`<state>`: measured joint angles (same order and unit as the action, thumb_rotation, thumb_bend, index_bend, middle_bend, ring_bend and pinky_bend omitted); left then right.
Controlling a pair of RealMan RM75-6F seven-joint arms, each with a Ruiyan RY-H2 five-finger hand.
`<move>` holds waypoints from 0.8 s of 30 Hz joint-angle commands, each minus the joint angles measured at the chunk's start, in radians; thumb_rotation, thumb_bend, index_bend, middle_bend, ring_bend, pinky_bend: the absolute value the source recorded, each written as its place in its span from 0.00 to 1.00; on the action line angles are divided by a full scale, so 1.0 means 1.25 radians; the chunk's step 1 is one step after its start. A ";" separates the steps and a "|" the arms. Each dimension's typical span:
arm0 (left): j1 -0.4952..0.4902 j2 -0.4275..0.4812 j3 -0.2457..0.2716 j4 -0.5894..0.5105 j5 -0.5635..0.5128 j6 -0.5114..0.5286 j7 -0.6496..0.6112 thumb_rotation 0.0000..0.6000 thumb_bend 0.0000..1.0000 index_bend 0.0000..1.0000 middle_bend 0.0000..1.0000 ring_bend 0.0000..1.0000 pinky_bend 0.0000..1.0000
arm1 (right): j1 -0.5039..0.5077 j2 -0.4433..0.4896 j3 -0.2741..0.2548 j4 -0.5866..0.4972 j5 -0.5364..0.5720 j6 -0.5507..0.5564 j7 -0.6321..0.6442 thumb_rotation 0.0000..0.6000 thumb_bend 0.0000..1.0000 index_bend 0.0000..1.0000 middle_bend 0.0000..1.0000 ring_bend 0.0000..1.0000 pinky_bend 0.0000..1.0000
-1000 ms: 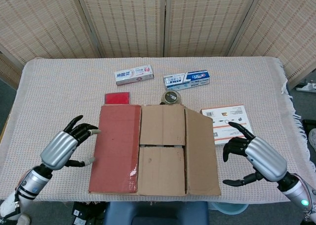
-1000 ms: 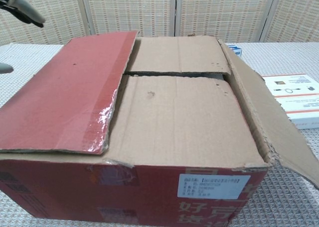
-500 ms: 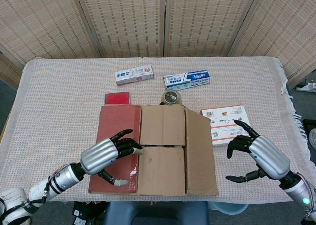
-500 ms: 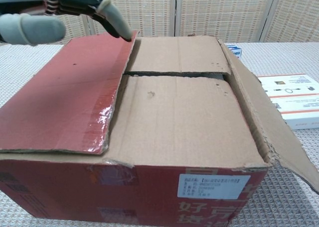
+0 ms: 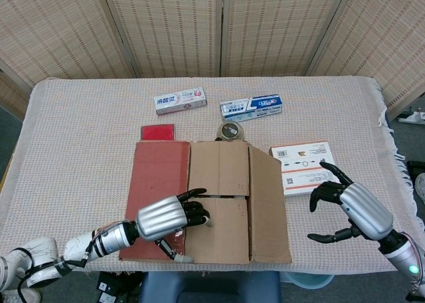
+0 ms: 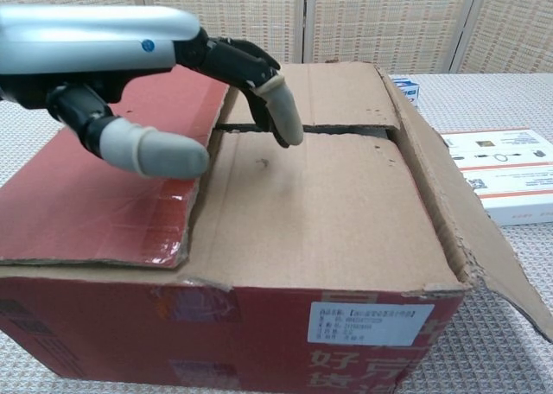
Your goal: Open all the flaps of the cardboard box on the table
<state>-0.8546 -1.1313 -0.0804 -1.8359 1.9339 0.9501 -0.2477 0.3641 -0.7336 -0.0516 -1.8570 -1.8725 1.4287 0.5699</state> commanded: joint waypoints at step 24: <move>-0.027 0.013 0.036 0.025 -0.011 0.017 0.154 0.19 0.21 0.51 0.50 0.44 0.00 | -0.021 -0.017 0.003 0.022 0.012 0.017 0.023 0.55 0.11 0.53 0.54 0.42 0.00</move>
<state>-0.8888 -1.1164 -0.0365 -1.8039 1.9215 0.9707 -0.0567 0.3379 -0.7553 -0.0483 -1.8288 -1.8571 1.4497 0.5990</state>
